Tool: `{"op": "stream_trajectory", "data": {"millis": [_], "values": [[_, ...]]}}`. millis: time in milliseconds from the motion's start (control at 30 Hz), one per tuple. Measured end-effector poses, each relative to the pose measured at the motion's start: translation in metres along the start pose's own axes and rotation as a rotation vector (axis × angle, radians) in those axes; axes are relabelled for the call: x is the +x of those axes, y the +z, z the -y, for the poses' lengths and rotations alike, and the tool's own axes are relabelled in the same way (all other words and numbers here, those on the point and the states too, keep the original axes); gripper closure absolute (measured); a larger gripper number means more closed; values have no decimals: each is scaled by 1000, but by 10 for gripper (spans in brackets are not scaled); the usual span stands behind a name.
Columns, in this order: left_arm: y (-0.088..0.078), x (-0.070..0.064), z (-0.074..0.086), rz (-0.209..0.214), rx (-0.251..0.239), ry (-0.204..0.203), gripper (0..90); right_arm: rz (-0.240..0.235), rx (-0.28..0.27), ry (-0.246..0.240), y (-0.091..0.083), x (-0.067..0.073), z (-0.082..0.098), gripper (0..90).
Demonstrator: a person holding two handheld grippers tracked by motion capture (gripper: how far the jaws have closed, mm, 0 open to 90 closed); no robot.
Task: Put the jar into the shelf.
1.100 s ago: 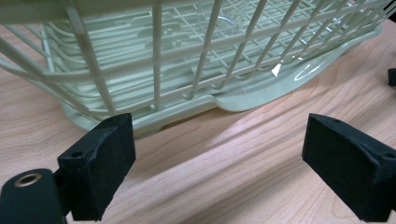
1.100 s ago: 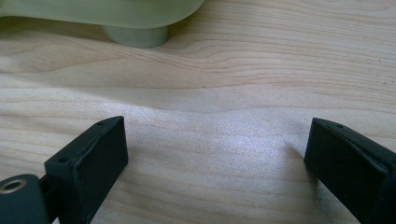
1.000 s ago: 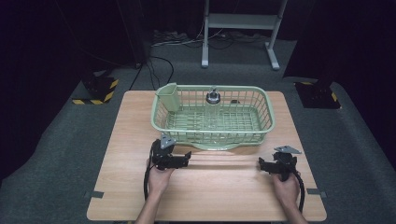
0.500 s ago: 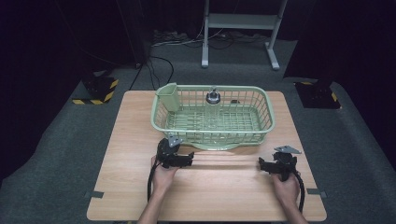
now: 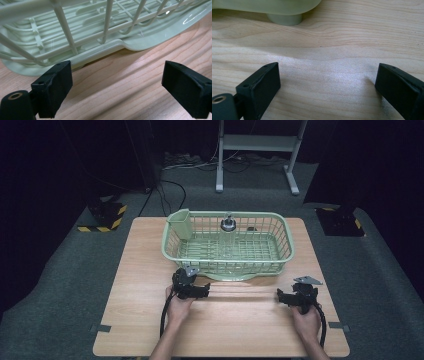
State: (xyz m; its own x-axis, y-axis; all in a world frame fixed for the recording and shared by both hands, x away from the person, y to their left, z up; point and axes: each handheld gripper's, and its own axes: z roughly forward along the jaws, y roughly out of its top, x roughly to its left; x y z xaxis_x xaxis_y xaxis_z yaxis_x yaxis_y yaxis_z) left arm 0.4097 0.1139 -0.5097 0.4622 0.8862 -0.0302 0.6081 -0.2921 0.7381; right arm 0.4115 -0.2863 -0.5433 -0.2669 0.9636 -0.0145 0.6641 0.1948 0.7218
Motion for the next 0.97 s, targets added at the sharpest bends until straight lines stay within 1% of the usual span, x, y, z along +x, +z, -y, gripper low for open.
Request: {"op": "stream_trajectory", "data": {"millis": [100,267,300,333,400,433,467,500,533,567,633,967], "values": [[0,-1,2,-9,-16,2,97,0,0,0,0,0,0,58],[1,-3,6,-19,-25,7,96,0,0,0,0,0,0,58],[2,-5,8,-28,-29,11,95,0,0,0,0,0,0,58],[3,-6,9,-33,-24,15,95,0,0,0,0,0,0,58],[10,-7,13,-35,9,15,92,0,0,0,0,0,0,58],[18,-7,20,-52,42,19,92,0,0,0,0,0,0,58],[18,-7,20,-52,42,19,92,0,0,0,0,0,0,58],[23,-5,24,-47,47,9,92,0,0,0,0,0,0,58],[23,-4,27,-52,22,-17,83,-1,0,0,0,0,0,58],[23,-5,26,-58,25,-19,99,0,0,-1,0,0,0,59],[24,-5,26,-60,25,-20,88,-1,0,-1,0,0,0,59],[24,-5,26,-60,26,-20,88,-1,0,-1,0,0,0,59]]}}
